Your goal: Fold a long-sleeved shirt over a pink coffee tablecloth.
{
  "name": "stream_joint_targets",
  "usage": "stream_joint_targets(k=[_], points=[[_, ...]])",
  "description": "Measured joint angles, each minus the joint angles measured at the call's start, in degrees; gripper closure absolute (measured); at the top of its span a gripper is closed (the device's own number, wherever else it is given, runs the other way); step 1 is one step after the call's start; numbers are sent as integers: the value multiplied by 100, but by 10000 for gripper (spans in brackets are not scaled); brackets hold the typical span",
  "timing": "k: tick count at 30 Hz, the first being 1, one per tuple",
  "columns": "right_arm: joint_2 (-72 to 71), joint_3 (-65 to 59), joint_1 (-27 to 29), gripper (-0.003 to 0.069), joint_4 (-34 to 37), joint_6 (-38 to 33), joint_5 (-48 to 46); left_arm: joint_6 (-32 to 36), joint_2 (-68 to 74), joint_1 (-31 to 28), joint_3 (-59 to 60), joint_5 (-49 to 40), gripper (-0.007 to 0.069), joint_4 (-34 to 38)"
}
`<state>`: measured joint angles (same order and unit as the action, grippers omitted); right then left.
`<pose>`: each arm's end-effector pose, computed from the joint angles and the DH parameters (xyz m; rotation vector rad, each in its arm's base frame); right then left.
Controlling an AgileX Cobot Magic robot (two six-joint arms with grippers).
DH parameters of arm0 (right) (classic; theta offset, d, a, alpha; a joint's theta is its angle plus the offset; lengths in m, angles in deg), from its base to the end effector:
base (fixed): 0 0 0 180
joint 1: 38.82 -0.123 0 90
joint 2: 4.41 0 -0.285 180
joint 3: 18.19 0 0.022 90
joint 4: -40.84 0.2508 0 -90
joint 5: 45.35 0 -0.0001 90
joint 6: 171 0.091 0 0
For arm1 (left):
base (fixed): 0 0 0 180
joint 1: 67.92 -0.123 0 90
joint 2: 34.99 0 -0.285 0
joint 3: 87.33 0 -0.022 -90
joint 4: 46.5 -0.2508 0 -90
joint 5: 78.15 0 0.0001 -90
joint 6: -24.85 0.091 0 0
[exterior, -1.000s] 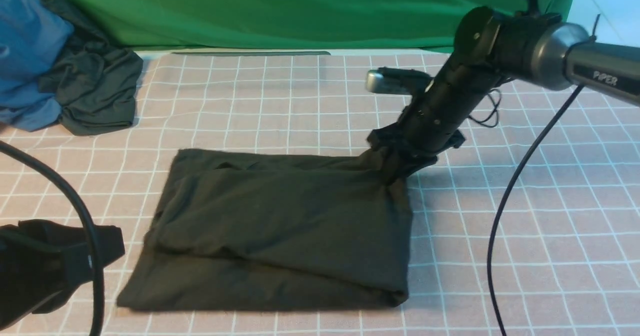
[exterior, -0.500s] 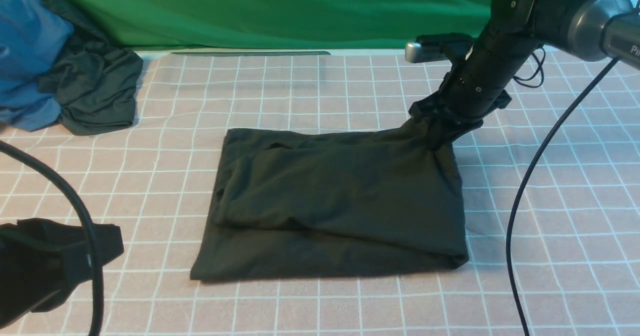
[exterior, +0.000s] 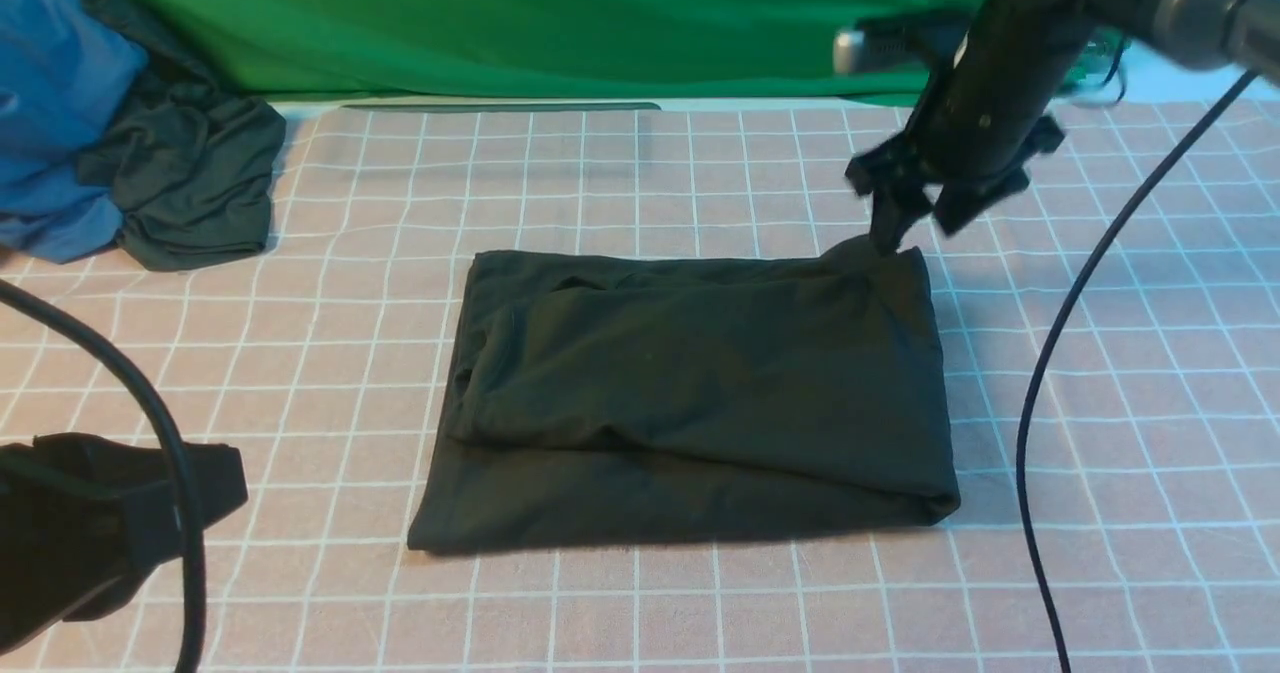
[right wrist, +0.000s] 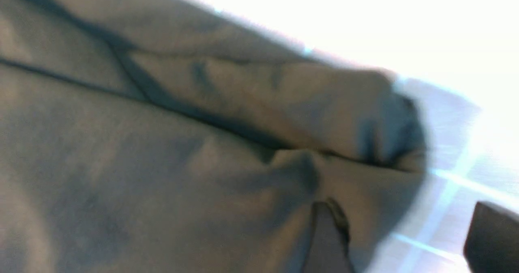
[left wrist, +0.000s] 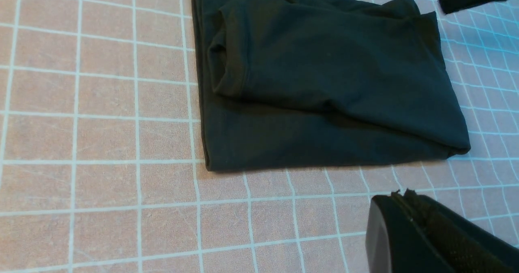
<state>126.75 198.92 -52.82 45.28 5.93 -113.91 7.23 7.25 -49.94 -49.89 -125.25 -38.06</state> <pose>0.4510 0.1192 0.2552 -0.3976 2.8151 0.1497 0.0964 -0.0416 0.3273 -0.0451 2.2519 -0.5147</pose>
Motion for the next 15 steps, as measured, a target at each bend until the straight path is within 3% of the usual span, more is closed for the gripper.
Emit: stream_joint_targets(k=[1, 2, 3, 4, 6, 12, 15], points=[[0, 0, 0, 244, 0, 9, 0, 0, 0, 0, 0, 0, 610, 0], [-332, -16, 11, 364, -82, 48, -36, 0, 0, 0, 0, 0, 610, 0], [-468, -52, 17, 414, -96, 49, -36, 0, 0, 0, 0, 0, 610, 0], [-783, -155, 17, 510, -120, 49, -36, 0, 0, 0, 0, 0, 610, 0], [-1389, -389, 17, 587, -126, 49, -47, 0, 0, 0, 0, 0, 610, -18], [-3435, -1272, 17, 619, -139, 49, 173, 0, 0, 0, 0, -16, 610, -185], [-4746, -2012, 17, 619, -139, 53, 814, 0, 0, 0, 0, -22, 610, -205]])
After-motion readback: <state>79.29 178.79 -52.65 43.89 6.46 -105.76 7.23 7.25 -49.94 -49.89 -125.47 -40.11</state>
